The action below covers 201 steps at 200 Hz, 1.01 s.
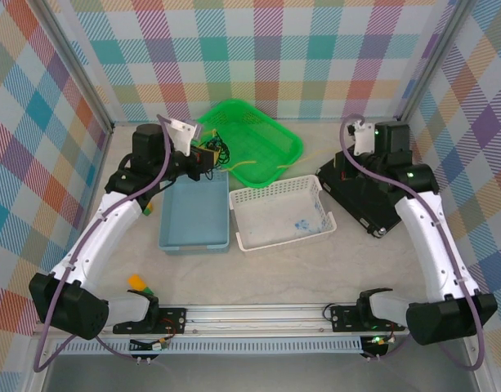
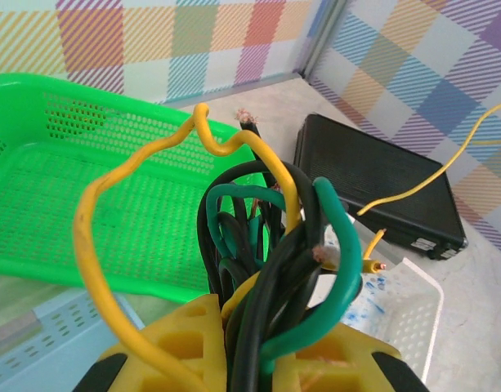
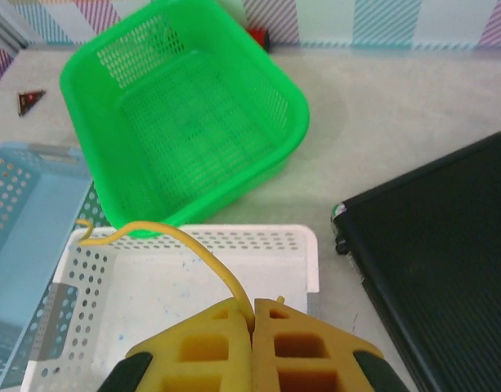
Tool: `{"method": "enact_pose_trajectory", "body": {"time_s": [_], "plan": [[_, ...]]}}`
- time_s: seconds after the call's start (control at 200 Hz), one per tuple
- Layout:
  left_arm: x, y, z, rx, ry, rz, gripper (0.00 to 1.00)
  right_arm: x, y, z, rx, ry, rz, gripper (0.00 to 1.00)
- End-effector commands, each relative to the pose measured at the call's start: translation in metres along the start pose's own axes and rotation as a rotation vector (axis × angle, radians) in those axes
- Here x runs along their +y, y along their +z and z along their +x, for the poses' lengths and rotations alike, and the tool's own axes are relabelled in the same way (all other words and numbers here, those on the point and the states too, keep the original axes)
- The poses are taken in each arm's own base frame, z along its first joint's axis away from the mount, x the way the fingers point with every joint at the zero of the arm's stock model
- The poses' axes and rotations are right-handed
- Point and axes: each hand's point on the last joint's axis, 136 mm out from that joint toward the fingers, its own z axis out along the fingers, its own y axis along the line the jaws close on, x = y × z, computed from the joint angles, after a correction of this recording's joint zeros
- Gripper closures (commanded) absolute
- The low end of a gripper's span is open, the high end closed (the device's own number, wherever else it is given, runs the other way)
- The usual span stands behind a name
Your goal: Untangle the cables
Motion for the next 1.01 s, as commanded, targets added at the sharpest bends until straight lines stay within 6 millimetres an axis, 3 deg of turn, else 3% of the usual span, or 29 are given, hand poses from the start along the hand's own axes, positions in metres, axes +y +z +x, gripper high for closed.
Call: {"method": "enact_pose_trajectory", "body": {"time_s": [0.0,0.175,0.29,0.375,0.43,0.57,0.725,0.815,1.0], "plan": [[0.002,-0.010,-0.007,-0.026,0.018,-0.029,1.00,0.005,0.020,0.026,0.102,0.033,-0.024,1.00],[0.001,-0.008,-0.005,-0.028,0.021,-0.019,1.00,0.016,0.057,0.087,0.287,-0.009,-0.096,1.00],[-0.002,-0.008,-0.005,-0.032,0.023,0.002,1.00,0.024,0.072,0.102,0.310,0.025,-0.157,1.00],[-0.004,-0.007,-0.004,-0.032,0.024,0.018,1.00,0.033,0.077,0.106,0.321,0.036,-0.224,0.58],[-0.005,-0.006,-0.004,-0.031,0.024,0.024,1.00,0.041,0.076,0.104,0.334,0.040,-0.271,0.39],[-0.008,-0.006,-0.004,-0.035,0.024,0.043,1.00,0.057,0.062,0.086,0.273,0.040,-0.344,0.26],[-0.017,-0.004,0.001,-0.026,0.017,0.105,1.00,0.093,0.031,0.055,0.138,0.087,-0.549,0.23],[-0.026,-0.004,-0.006,-0.061,0.038,0.160,1.00,0.115,0.015,0.039,0.084,0.131,-0.705,0.23],[-0.031,-0.003,-0.005,-0.060,0.040,0.203,1.00,0.144,0.006,0.021,0.027,0.185,-0.851,0.25]]}}
